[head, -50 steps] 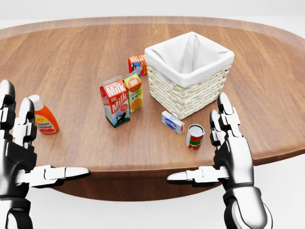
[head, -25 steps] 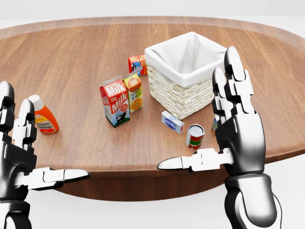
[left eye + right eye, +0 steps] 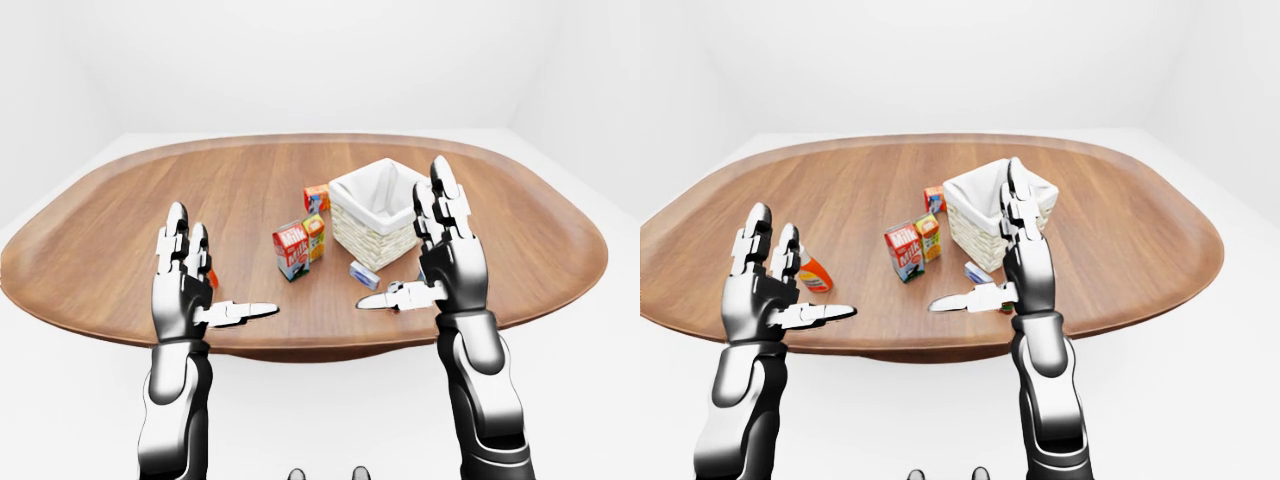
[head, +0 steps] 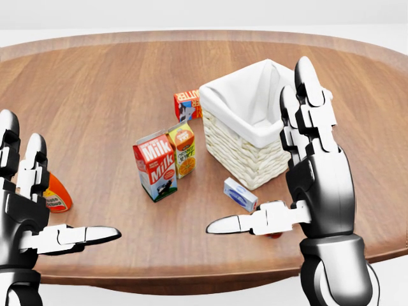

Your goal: Pick up the orange juice, and put it in the basket.

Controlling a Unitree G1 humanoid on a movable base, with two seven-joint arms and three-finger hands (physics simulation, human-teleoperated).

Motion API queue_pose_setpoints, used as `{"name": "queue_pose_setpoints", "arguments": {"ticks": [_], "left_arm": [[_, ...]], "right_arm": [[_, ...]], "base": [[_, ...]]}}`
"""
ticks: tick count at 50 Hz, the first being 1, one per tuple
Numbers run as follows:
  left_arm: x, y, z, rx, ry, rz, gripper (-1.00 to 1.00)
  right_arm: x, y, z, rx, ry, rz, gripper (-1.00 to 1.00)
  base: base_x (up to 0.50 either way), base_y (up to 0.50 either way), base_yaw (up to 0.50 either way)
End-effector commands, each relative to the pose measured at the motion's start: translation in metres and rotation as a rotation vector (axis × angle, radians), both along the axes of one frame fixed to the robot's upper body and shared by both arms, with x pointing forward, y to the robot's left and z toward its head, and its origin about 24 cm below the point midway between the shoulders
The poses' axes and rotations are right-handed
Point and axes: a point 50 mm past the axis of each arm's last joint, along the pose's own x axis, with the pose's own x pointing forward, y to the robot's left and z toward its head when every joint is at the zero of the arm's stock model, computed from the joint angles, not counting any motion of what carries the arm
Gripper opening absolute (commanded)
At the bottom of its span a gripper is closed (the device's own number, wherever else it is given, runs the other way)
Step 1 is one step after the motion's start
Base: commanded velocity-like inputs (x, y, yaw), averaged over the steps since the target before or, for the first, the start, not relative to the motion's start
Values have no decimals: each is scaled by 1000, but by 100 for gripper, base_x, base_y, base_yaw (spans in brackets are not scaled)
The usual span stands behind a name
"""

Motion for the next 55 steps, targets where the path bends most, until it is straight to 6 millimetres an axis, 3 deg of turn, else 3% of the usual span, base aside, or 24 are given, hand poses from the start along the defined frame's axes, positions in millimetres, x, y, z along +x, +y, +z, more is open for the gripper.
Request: {"name": "queue_pose_setpoints", "arguments": {"ticks": [1, 21, 42, 55], "left_arm": [[0, 0, 1, -1, -3, -1, 100], [0, -1, 0, 0, -2, -6, 100], [-1, -1, 1, -2, -4, -5, 100], [0, -1, 0, -2, -3, -4, 100]], "right_arm": [[-1, 1, 1, -6, -5, 4, 100], [0, 5, 0, -50, -4, 8, 100], [0, 3, -7, -49, 29, 3, 100], [5, -1, -4, -142, 9, -72, 100]], "base": [[50, 0, 0], [50, 5, 0], [46, 35, 0], [2, 1, 0]]}}
